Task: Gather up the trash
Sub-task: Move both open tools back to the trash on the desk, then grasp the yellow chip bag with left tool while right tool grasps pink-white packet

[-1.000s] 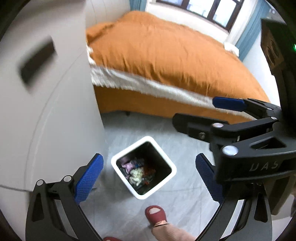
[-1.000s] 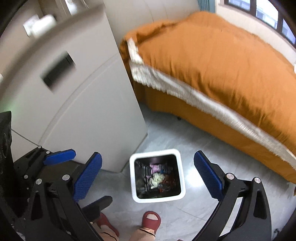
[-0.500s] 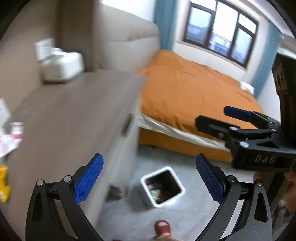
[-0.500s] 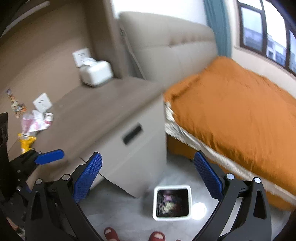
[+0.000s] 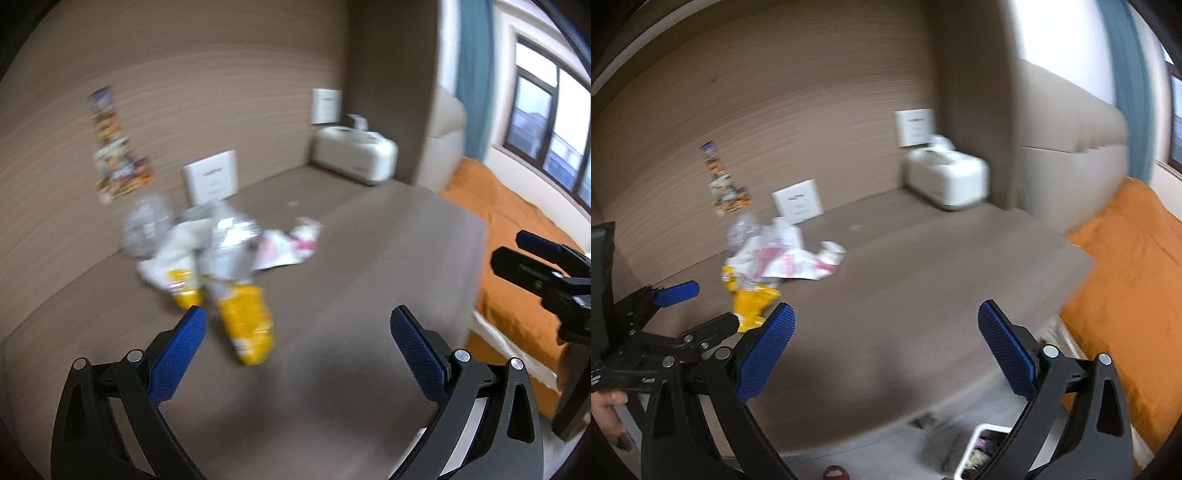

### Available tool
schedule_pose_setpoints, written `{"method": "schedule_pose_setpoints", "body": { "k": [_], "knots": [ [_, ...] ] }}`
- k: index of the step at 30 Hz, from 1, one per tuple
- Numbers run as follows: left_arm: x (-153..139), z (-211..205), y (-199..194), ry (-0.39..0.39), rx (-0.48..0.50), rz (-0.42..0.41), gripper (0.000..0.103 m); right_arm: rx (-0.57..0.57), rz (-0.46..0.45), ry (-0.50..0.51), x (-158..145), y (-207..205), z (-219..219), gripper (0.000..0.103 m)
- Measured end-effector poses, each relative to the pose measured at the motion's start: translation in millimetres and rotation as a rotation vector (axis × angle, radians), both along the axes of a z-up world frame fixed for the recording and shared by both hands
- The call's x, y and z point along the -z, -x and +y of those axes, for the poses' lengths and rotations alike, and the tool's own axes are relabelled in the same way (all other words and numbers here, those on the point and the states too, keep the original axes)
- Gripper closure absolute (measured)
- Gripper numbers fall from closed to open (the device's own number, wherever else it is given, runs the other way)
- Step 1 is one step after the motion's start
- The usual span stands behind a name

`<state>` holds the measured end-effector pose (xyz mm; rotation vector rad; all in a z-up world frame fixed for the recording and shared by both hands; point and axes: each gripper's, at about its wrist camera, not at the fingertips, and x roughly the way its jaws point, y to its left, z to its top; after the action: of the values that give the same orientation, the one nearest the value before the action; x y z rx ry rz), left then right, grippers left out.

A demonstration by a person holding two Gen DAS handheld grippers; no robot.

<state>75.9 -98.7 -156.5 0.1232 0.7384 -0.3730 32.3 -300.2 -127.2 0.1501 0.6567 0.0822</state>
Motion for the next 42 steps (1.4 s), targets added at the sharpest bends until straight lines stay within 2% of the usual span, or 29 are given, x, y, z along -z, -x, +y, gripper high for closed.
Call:
{"method": "schedule_pose_setpoints", "body": {
  "k": [4, 12, 14, 17, 18, 20, 21, 22, 24, 25, 33, 42],
  "knots": [
    [14, 29, -20, 0.017, -0.044, 0.048, 0.005, -0.045, 0.017, -0.005, 1, -29, 40, 0.004],
    [44, 40, -48, 0.086, 0.034, 0.128, 0.006, -0.080, 0.061, -0.056, 15, -92, 93, 0.004],
    [49, 40, -54, 0.091, 0.057, 0.137, 0.007, -0.085, 0.085, -0.065, 22, -107, 103, 0.009],
    [57, 38, -63, 0.089, 0.098, 0.159, 0.018, -0.087, 0.123, -0.066, 34, -126, 113, 0.021],
    [60, 36, -67, 0.091, 0.118, 0.174, 0.026, -0.097, 0.141, -0.075, 37, -132, 116, 0.028],
    [63, 36, -71, 0.100, 0.133, 0.186, 0.034, -0.098, 0.160, -0.084, 44, -140, 119, 0.038],
    [65, 36, -72, 0.108, 0.139, 0.195, 0.041, -0.104, 0.170, -0.091, 47, -144, 121, 0.051],
    [67, 35, -75, 0.121, 0.148, 0.212, 0.047, -0.103, 0.174, -0.097, 49, -146, 121, 0.073],
    [71, 33, -77, 0.131, 0.161, 0.230, 0.067, -0.084, 0.183, -0.101, 53, -149, 120, 0.092],
    [73, 32, -77, 0.129, 0.166, 0.234, 0.072, -0.078, 0.182, -0.097, 54, -149, 120, 0.098],
    [65, 33, -65, 0.144, 0.172, 0.206, 0.084, -0.048, 0.153, -0.083, 44, -113, 95, 0.098],
    [17, 40, -33, 0.105, 0.155, 0.139, 0.086, -0.032, 0.104, -0.041, 13, -76, 63, 0.098]
  ]
}}
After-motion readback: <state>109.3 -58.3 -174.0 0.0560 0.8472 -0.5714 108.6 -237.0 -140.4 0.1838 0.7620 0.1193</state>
